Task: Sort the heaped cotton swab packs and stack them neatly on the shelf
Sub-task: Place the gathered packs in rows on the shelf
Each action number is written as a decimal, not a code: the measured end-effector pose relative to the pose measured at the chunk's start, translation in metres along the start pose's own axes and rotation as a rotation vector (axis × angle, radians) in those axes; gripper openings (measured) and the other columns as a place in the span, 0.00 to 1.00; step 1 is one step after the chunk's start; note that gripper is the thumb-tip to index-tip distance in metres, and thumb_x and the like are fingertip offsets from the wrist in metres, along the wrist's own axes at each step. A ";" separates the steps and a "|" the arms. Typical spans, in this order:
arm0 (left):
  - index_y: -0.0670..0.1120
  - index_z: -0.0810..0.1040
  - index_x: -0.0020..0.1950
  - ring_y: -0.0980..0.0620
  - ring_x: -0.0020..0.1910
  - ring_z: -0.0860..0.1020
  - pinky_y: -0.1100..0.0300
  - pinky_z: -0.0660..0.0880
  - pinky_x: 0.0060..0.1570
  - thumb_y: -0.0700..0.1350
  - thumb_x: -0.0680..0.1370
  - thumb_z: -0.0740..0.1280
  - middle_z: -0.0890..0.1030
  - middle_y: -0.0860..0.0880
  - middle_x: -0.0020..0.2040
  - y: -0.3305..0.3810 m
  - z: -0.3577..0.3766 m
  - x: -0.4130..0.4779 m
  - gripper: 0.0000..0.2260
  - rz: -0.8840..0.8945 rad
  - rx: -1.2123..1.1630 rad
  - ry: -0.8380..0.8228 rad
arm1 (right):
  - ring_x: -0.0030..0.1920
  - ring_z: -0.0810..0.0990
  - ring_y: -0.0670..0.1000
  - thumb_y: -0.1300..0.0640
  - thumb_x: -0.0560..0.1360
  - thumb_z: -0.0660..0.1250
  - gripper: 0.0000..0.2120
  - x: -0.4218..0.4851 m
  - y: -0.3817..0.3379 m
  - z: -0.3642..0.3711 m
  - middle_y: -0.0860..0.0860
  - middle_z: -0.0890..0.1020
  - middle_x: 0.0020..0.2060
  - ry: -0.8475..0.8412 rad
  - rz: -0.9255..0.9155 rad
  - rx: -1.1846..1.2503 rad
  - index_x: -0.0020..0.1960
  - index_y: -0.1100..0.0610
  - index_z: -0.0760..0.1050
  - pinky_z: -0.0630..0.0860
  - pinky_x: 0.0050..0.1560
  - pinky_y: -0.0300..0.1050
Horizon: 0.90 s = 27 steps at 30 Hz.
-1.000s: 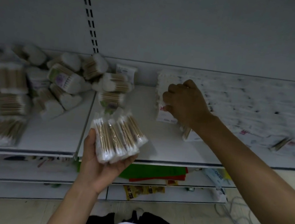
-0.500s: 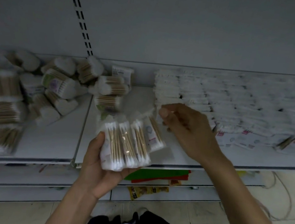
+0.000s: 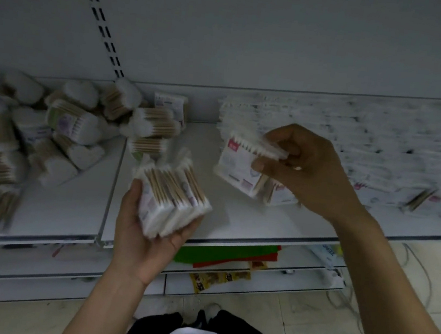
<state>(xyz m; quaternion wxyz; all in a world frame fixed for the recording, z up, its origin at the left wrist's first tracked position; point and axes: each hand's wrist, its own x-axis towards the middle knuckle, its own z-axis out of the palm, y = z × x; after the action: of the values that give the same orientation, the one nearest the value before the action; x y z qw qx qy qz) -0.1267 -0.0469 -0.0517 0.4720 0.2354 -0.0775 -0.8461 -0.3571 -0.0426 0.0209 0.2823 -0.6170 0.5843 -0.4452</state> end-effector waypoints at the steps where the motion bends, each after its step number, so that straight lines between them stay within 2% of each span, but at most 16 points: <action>1: 0.46 0.85 0.53 0.42 0.54 0.82 0.40 0.79 0.49 0.53 0.51 0.84 0.81 0.43 0.60 0.003 0.000 -0.001 0.32 0.031 0.007 0.024 | 0.38 0.79 0.40 0.60 0.69 0.76 0.12 0.004 0.002 -0.002 0.41 0.79 0.39 -0.044 -0.024 -0.078 0.47 0.54 0.75 0.72 0.36 0.28; 3: 0.47 0.85 0.54 0.42 0.54 0.82 0.40 0.77 0.51 0.53 0.50 0.84 0.81 0.44 0.59 0.007 -0.002 -0.003 0.33 0.080 0.001 0.067 | 0.38 0.78 0.40 0.58 0.69 0.76 0.12 0.010 0.010 0.000 0.40 0.78 0.40 -0.115 -0.076 -0.261 0.47 0.52 0.74 0.72 0.38 0.28; 5: 0.48 0.82 0.58 0.42 0.55 0.81 0.38 0.76 0.54 0.53 0.50 0.84 0.81 0.44 0.61 0.009 -0.004 -0.006 0.37 0.111 -0.012 0.091 | 0.37 0.78 0.44 0.58 0.69 0.75 0.10 0.017 0.023 0.008 0.46 0.79 0.38 -0.134 -0.139 -0.383 0.45 0.54 0.75 0.75 0.38 0.38; 6: 0.48 0.81 0.60 0.42 0.56 0.81 0.38 0.75 0.54 0.53 0.50 0.84 0.80 0.44 0.61 0.009 -0.004 -0.007 0.39 0.116 -0.016 0.093 | 0.37 0.79 0.50 0.57 0.69 0.75 0.09 0.020 0.030 0.012 0.50 0.80 0.37 -0.135 -0.179 -0.443 0.43 0.56 0.75 0.75 0.37 0.44; 7: 0.49 0.80 0.61 0.42 0.56 0.81 0.37 0.74 0.55 0.53 0.50 0.84 0.80 0.44 0.61 0.008 -0.003 -0.009 0.40 0.116 -0.021 0.089 | 0.36 0.79 0.53 0.57 0.68 0.74 0.09 0.024 0.036 0.015 0.52 0.80 0.37 -0.127 -0.241 -0.535 0.42 0.57 0.76 0.72 0.38 0.45; 10: 0.48 0.81 0.59 0.42 0.56 0.81 0.37 0.75 0.54 0.53 0.51 0.84 0.80 0.44 0.62 0.004 -0.003 -0.013 0.38 0.092 -0.018 0.075 | 0.36 0.77 0.56 0.53 0.62 0.72 0.08 0.031 0.049 0.018 0.54 0.78 0.38 -0.039 -0.405 -0.871 0.37 0.57 0.77 0.61 0.42 0.48; 13: 0.47 0.84 0.55 0.42 0.57 0.80 0.37 0.75 0.54 0.52 0.52 0.84 0.80 0.44 0.62 0.000 -0.003 -0.016 0.32 0.058 -0.016 0.047 | 0.35 0.76 0.56 0.53 0.61 0.72 0.08 0.031 0.051 0.019 0.53 0.77 0.35 0.007 -0.462 -1.053 0.33 0.58 0.78 0.60 0.43 0.48; 16: 0.47 0.84 0.57 0.41 0.59 0.79 0.36 0.75 0.54 0.52 0.52 0.84 0.79 0.43 0.63 -0.004 -0.001 -0.017 0.33 0.026 -0.016 0.041 | 0.34 0.76 0.56 0.55 0.61 0.76 0.08 0.028 0.050 0.019 0.54 0.77 0.33 -0.035 -0.455 -1.133 0.32 0.59 0.80 0.58 0.44 0.48; 20: 0.47 0.82 0.60 0.38 0.59 0.79 0.35 0.75 0.52 0.50 0.51 0.84 0.79 0.41 0.63 -0.007 0.007 -0.018 0.38 -0.009 0.002 0.052 | 0.35 0.78 0.56 0.51 0.69 0.68 0.11 0.010 0.037 0.018 0.54 0.80 0.35 0.112 -0.410 -1.003 0.39 0.59 0.83 0.59 0.43 0.46; 23: 0.46 0.83 0.57 0.37 0.60 0.78 0.33 0.74 0.53 0.50 0.50 0.85 0.79 0.40 0.63 -0.010 0.008 -0.016 0.36 -0.040 0.038 0.045 | 0.35 0.78 0.54 0.49 0.75 0.62 0.15 -0.012 0.026 0.025 0.52 0.80 0.35 0.155 -0.355 -0.803 0.43 0.56 0.83 0.65 0.43 0.46; 26: 0.46 0.84 0.56 0.38 0.60 0.78 0.33 0.73 0.55 0.50 0.50 0.85 0.78 0.40 0.63 -0.015 0.008 -0.013 0.35 -0.063 0.072 0.051 | 0.36 0.77 0.44 0.47 0.77 0.63 0.12 -0.039 0.019 0.037 0.45 0.80 0.38 0.094 -0.124 -0.428 0.52 0.51 0.81 0.74 0.41 0.44; 27: 0.46 0.84 0.56 0.38 0.59 0.79 0.34 0.74 0.54 0.50 0.50 0.85 0.79 0.40 0.62 -0.017 0.009 -0.012 0.35 -0.068 0.081 0.057 | 0.38 0.77 0.42 0.46 0.77 0.64 0.11 -0.047 0.019 0.043 0.41 0.79 0.40 0.073 -0.015 -0.293 0.55 0.48 0.79 0.74 0.41 0.39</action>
<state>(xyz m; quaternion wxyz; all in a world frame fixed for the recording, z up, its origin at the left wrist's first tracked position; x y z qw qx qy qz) -0.1388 -0.0284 -0.0456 0.4351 0.2808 -0.0903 -0.8507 -0.3246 -0.0073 -0.0254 0.1644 -0.6393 0.6483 -0.3794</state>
